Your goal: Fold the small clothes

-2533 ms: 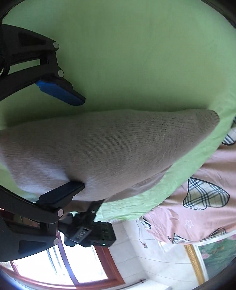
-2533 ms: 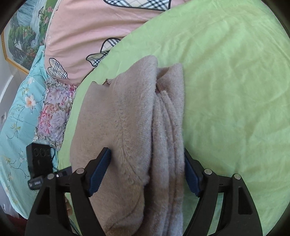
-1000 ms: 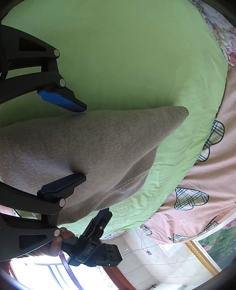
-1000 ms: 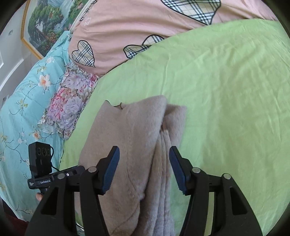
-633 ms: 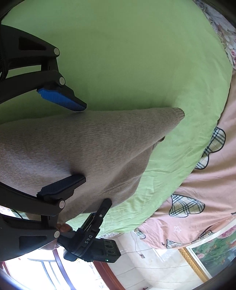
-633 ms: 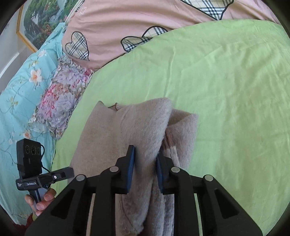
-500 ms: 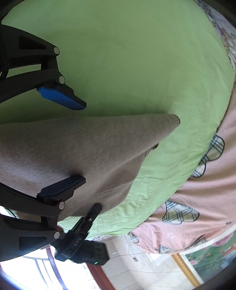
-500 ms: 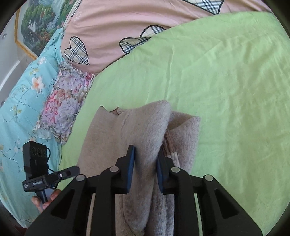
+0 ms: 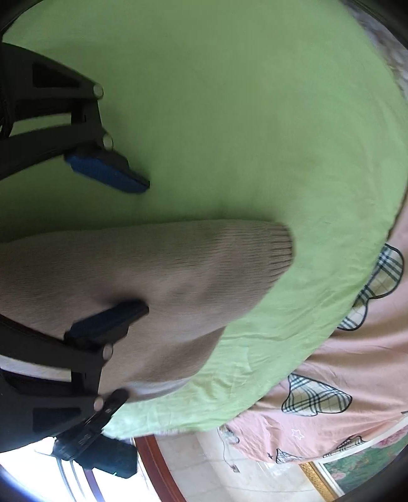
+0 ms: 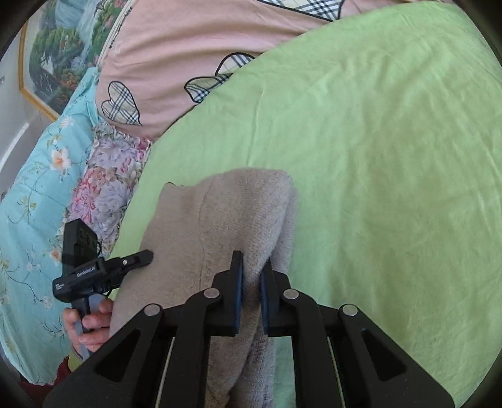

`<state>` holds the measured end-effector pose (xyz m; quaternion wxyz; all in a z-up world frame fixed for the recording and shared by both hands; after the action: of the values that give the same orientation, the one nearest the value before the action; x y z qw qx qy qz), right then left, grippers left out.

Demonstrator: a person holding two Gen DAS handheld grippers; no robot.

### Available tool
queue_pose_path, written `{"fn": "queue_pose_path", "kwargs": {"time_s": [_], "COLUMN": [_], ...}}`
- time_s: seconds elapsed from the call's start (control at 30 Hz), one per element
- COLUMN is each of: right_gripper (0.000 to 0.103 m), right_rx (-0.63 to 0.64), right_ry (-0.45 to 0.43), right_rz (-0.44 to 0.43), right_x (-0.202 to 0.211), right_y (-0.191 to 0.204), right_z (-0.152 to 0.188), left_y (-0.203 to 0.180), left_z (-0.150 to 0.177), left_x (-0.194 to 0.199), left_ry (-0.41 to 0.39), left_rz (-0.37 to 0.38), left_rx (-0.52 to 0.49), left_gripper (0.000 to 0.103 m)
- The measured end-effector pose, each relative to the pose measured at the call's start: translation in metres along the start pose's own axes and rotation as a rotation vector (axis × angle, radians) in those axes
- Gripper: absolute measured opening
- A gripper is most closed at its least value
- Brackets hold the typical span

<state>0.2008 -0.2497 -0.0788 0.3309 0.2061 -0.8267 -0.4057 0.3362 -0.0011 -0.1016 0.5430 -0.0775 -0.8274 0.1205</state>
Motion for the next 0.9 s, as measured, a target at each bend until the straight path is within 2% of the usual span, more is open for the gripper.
{"fn": "queue_pose_path", "kwargs": {"time_s": [0.03, 0.07, 0.13, 0.2, 0.27, 0.33, 0.4, 0.5, 0.57, 0.63, 0.77, 0.9], "right_gripper": [0.01, 0.01, 0.01, 0.011, 0.015, 0.019, 0.024, 0.035, 0.049, 0.057, 0.058, 0.058], "right_rx": [0.001, 0.002, 0.008, 0.011, -0.001, 0.002, 0.016, 0.042, 0.063, 0.092, 0.107, 0.105], "right_ry": [-0.008, -0.005, 0.009, 0.014, 0.002, -0.017, -0.037, -0.052, -0.057, -0.057, -0.035, -0.014], "right_rz": [0.006, 0.012, 0.027, 0.028, 0.019, 0.027, 0.027, 0.009, 0.008, 0.002, -0.026, -0.021], "right_x": [0.001, 0.0, -0.003, -0.003, 0.003, 0.013, 0.027, 0.046, 0.055, 0.065, 0.075, 0.078], "right_y": [-0.001, -0.002, -0.003, 0.0, 0.005, 0.011, 0.02, 0.036, 0.045, 0.055, 0.064, 0.063], "right_z": [0.0, 0.001, 0.002, 0.002, 0.001, 0.003, 0.01, 0.027, 0.04, 0.058, 0.096, 0.123], "left_y": [-0.002, -0.005, -0.006, -0.011, -0.011, -0.01, -0.006, 0.006, 0.011, 0.017, 0.029, 0.024], "left_z": [-0.008, -0.017, -0.027, -0.026, -0.014, 0.005, 0.029, 0.074, 0.102, 0.132, 0.189, 0.225], "left_x": [0.0, -0.001, -0.001, 0.006, 0.022, 0.041, 0.061, 0.092, 0.109, 0.123, 0.14, 0.134], "left_ry": [-0.025, -0.047, -0.067, -0.068, -0.086, -0.115, -0.137, -0.176, -0.195, -0.219, -0.241, -0.249], "left_rz": [-0.014, -0.038, -0.115, -0.128, -0.125, -0.129, -0.141, -0.145, -0.153, -0.155, -0.119, -0.145], "left_rx": [-0.017, -0.038, -0.063, -0.087, -0.105, -0.133, -0.148, -0.169, -0.176, -0.162, -0.123, -0.137], "left_gripper": [0.026, 0.019, 0.017, 0.017, 0.023, 0.04, 0.05, 0.05, 0.054, 0.059, 0.064, 0.067]}}
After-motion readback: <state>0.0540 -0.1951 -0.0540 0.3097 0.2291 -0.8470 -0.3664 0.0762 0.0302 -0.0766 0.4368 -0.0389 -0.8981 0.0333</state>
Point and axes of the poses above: each gripper's, at about its wrist camera, not at the fingertips, and x roughly against the way its jaws point, y to its left, z to its underside, the point moved 8 cm from there along -x, roughly the way its jaws point, and after that the axes turned 13 degrees about -z, right-handed, at the moved point
